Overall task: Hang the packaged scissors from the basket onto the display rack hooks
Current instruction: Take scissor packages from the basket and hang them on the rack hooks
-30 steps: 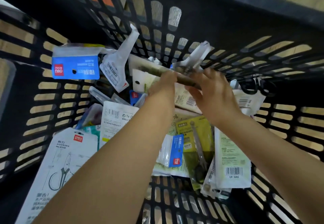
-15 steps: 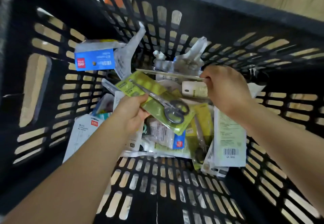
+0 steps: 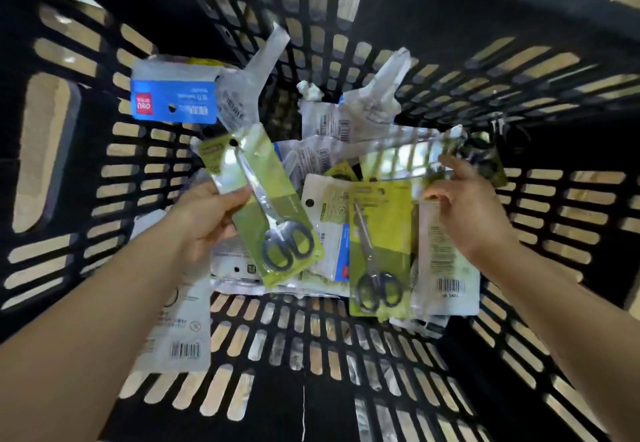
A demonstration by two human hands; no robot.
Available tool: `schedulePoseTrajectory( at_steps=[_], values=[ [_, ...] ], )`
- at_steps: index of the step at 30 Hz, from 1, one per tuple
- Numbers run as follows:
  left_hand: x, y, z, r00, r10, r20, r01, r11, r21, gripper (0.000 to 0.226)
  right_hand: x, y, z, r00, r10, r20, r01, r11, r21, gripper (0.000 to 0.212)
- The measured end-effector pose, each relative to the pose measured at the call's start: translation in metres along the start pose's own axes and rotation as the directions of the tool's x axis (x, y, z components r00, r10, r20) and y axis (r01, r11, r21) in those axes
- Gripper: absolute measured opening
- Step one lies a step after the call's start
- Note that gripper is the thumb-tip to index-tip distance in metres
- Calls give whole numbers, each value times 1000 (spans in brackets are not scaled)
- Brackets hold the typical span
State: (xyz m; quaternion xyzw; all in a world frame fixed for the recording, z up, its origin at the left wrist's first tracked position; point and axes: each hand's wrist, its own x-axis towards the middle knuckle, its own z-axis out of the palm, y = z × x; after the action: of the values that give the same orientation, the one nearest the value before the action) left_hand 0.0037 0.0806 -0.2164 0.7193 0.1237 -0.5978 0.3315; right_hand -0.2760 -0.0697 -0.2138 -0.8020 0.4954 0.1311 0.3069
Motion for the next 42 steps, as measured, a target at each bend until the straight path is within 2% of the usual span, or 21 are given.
schedulePoseTrajectory(
  at_steps=[2, 3, 5, 6, 8, 9, 10, 13, 15, 17, 20, 22, 25, 27, 31, 34, 37, 42],
  values=[
    [1, -5, 7, 1000, -18, 17, 18, 1000, 20, 18, -1, -5, 9, 997, 67, -48, -65, 997, 37, 34],
    [0, -8, 12, 999, -23, 36, 21, 999, 35, 13, -3, -9, 11, 987, 113, -115, -106, 992, 68, 34],
    [-1, -14, 19, 996, -30, 84, 23, 996, 91, 10, -9, -14, 18, 925, 305, -225, -251, 938, 239, 26],
    [-2, -17, 22, 994, -40, 100, 28, 992, 122, 10, -12, -16, 21, 874, 453, -176, -359, 846, 394, 20],
    [-5, -23, 28, 992, -67, 106, 47, 982, 181, 9, -15, -22, 27, 781, 617, 93, -533, 583, 613, 13],
    [-6, -27, 31, 992, -80, 100, 58, 977, 203, 8, -16, -23, 31, 757, 625, 193, -586, 518, 623, 18],
    [-7, -30, 35, 993, -87, 86, 66, 973, 220, 7, -18, -24, 34, 752, 612, 245, -614, 516, 597, 24],
    [-7, -36, 43, 997, -70, 27, 62, 975, 215, 10, -21, -27, 35, 797, 557, 234, -590, 635, 498, 47],
    [-5, -37, 44, 997, -70, 10, 67, 980, 187, 11, -20, -26, 34, 806, 550, 218, -579, 657, 483, 48],
    [-6, -39, 44, 996, -85, 19, 81, 985, 155, 9, -20, -24, 34, 794, 553, 252, -600, 644, 475, 40],
    [-9, -42, 43, 993, -108, 55, 101, 988, 117, 11, -24, -30, 38, 766, 524, 372, -640, 571, 514, 30],
    [-11, -45, 42, 986, -146, 76, 137, 983, 122, 13, -29, -32, 43, 768, 513, 384, -632, 513, 581, 43],
    [-13, -51, 42, 980, -180, 80, 169, 978, 125, 8, -33, -34, 50, 721, 532, 443, -663, 345, 664, 52],
    [-15, -54, 43, 985, -162, 65, 155, 983, 97, 6, -37, -35, 55, 693, 521, 499, -689, 275, 670, 60],
    [-26, -51, 44, 988, -113, 102, 104, 991, 86, 13, -46, -42, 45, 697, 523, 490, -681, 270, 681, 62],
    [-51, -41, 43, 992, -47, 115, 37, 996, 86, 16, -53, -51, 20, 751, 503, 428, -627, 341, 701, 54],
    [-92, -25, 40, 996, 2, 90, -7, 998, 56, 16, -64, -70, -24, 785, 493, 376, -582, 377, 720, 44],
    [-189, 24, 20, 990, 94, 110, -92, 996, -16, 20, -88, -129, -127, 850, 398, 346, -503, 416, 758, 40]
  ],
)
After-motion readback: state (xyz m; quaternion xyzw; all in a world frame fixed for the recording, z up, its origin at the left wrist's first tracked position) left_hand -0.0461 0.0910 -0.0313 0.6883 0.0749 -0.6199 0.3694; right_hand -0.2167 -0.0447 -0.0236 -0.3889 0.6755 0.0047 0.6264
